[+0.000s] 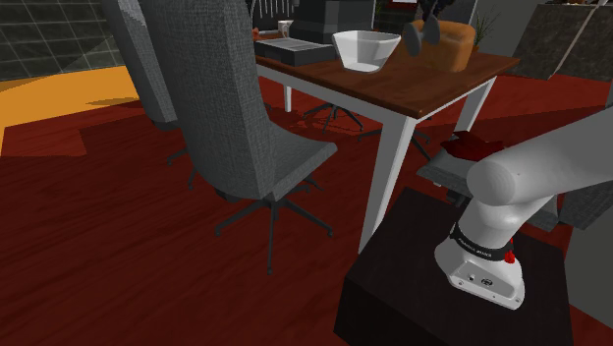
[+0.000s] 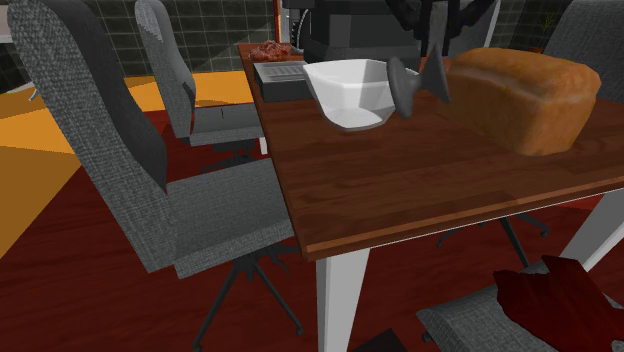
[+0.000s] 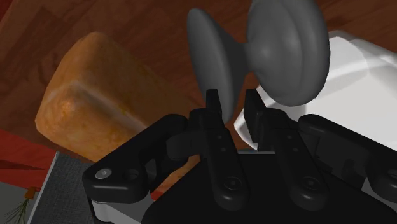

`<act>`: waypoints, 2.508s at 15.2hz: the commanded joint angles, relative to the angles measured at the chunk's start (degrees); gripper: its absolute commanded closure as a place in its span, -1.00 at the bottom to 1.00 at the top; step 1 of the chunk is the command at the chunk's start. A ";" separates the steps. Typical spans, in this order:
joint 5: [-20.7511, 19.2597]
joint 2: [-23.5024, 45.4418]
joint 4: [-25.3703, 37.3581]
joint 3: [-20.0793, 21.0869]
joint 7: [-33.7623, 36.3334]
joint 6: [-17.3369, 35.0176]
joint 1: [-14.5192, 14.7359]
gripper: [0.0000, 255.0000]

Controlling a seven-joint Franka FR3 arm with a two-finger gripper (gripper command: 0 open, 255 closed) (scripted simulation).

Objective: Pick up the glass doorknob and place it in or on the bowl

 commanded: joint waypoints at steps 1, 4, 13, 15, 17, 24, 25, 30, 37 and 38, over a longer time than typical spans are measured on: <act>0.14 0.68 2.23 0.02 -0.41 -1.48 0.00 1.00; 0.32 1.80 5.51 0.12 -0.91 -3.59 -0.01 1.00; 0.67 8.10 16.02 1.77 -0.32 -8.10 0.14 1.00; 0.53 11.86 19.61 3.19 1.28 -8.33 0.32 1.00; 0.19 15.80 23.60 4.60 2.85 -8.81 0.54 1.00; -2.48 29.93 38.99 9.05 7.88 -11.67 1.94 1.00; -2.40 29.34 37.44 8.95 8.08 -10.72 1.92 1.00; -2.13 26.77 30.33 8.59 9.07 -6.25 1.81 1.00; -2.10 24.07 21.74 8.22 10.45 -0.47 1.74 1.00; -2.13 23.76 20.61 8.17 10.65 0.32 1.73 1.00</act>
